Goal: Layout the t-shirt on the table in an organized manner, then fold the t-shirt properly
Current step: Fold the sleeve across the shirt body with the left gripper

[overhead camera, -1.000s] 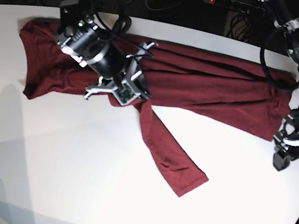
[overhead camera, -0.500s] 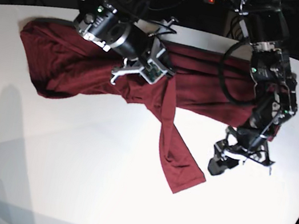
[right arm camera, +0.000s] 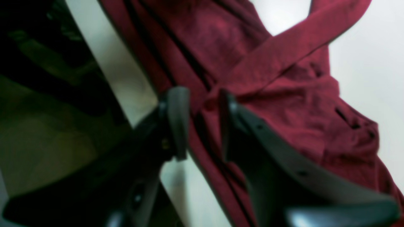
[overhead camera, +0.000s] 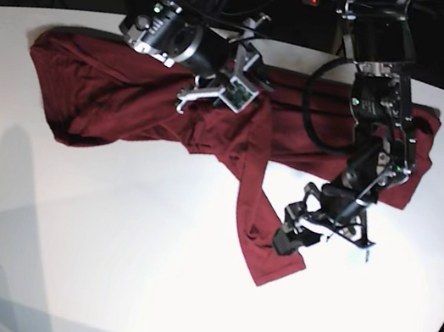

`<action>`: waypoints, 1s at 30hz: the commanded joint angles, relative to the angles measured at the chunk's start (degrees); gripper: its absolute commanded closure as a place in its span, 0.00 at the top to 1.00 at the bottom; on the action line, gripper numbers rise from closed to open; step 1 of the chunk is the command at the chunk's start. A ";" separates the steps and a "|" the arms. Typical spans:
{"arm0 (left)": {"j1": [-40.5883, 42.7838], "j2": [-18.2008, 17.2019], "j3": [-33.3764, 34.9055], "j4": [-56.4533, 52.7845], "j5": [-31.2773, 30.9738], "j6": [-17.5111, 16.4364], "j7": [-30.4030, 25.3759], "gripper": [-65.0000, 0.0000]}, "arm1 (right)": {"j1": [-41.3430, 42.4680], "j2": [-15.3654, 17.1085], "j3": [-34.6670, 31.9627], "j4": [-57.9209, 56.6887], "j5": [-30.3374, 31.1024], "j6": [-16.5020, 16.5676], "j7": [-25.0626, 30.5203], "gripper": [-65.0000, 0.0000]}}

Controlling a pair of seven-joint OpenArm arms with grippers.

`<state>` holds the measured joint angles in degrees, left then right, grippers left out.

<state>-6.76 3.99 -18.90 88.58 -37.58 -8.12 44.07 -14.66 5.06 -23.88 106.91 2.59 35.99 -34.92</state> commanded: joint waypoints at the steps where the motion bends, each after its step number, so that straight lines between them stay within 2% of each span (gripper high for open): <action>1: -1.37 0.19 0.65 0.96 -1.23 -0.28 -0.78 0.51 | 0.11 -0.18 -0.69 1.35 1.06 -0.08 1.38 0.33; 6: -2.07 0.27 4.08 0.79 -1.23 -0.28 -1.22 0.52 | 0.11 -0.09 -0.52 3.64 1.06 -0.08 1.38 0.36; 9: -4.27 0.80 6.72 -3.08 -0.44 0.34 -1.22 0.63 | 0.46 0.96 0.27 4.25 1.06 -0.08 1.38 0.36; 12: -6.99 1.33 8.74 -7.48 5.45 0.34 -1.31 0.74 | 0.46 1.40 1.51 4.25 1.06 -0.08 1.38 0.36; 15: -9.10 2.38 10.50 -10.03 10.73 0.43 -3.42 0.79 | 0.37 1.40 2.74 4.25 1.06 -0.08 1.38 0.36; 20: -10.86 3.62 11.20 -14.33 18.20 0.43 -9.04 0.80 | 0.28 1.49 3.53 4.25 1.06 -0.08 1.38 0.36; 24: -14.55 4.23 11.20 -23.83 22.33 0.43 -11.33 0.80 | 0.28 1.84 3.88 4.16 1.06 -0.08 1.38 0.36; 30: -17.28 4.23 11.20 -34.55 23.91 0.43 -17.13 0.80 | 0.55 1.84 3.88 4.16 1.06 -0.08 1.38 0.36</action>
<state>-21.96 7.81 -7.77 53.08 -13.10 -7.25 28.25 -14.48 6.96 -19.99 110.00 2.81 36.01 -34.94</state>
